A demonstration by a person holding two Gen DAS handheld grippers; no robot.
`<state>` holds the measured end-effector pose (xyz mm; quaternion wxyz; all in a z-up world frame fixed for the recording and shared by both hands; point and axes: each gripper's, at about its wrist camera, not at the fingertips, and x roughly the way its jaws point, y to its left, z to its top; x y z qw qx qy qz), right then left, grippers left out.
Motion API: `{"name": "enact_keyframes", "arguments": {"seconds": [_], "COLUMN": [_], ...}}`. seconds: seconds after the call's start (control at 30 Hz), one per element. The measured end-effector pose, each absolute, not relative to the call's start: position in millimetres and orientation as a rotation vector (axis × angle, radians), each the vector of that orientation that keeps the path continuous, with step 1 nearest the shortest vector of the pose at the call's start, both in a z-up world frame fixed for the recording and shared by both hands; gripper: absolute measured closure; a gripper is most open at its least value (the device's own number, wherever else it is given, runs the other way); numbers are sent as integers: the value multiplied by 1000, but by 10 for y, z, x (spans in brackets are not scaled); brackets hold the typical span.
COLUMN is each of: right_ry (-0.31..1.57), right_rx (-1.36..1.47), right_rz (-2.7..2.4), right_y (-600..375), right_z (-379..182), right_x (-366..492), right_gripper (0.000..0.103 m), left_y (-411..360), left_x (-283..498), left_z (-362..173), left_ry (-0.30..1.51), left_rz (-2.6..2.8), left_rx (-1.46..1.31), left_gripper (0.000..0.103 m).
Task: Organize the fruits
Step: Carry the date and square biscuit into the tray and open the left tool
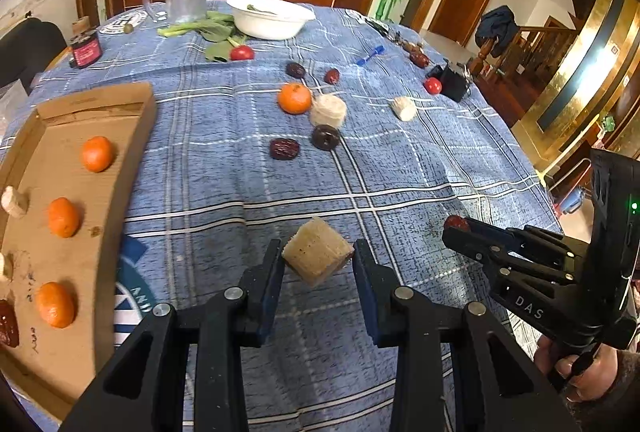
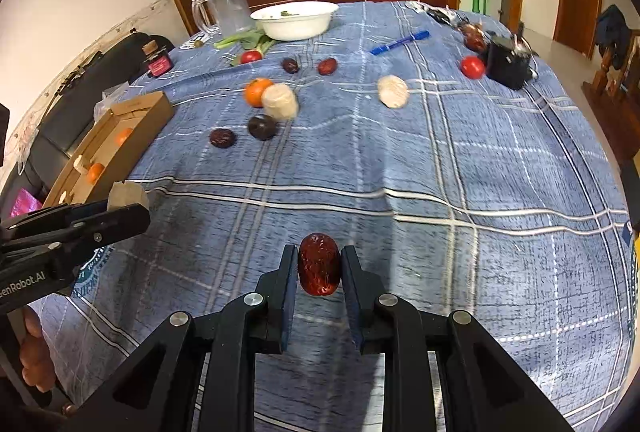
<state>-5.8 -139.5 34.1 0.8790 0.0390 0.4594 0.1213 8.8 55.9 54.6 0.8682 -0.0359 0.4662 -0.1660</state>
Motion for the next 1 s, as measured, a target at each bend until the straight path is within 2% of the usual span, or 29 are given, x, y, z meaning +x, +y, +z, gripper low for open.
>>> {"name": "enact_keyframes", "arguments": {"seconds": [0.6,1.0], "right_ry": [914,910], "right_rx": [27,-14], "right_rz": [399,526], "right_y": [-335,541], "right_z": [641,769], "right_x": [263,625], "right_gripper": [80,79], "left_y": [1720,2664], "left_x": [41,44], "left_z": [815,774], "left_ry": [896,885], "left_rz": [-180,5], "left_rx": [-168,-205], "left_gripper": [69,69]}}
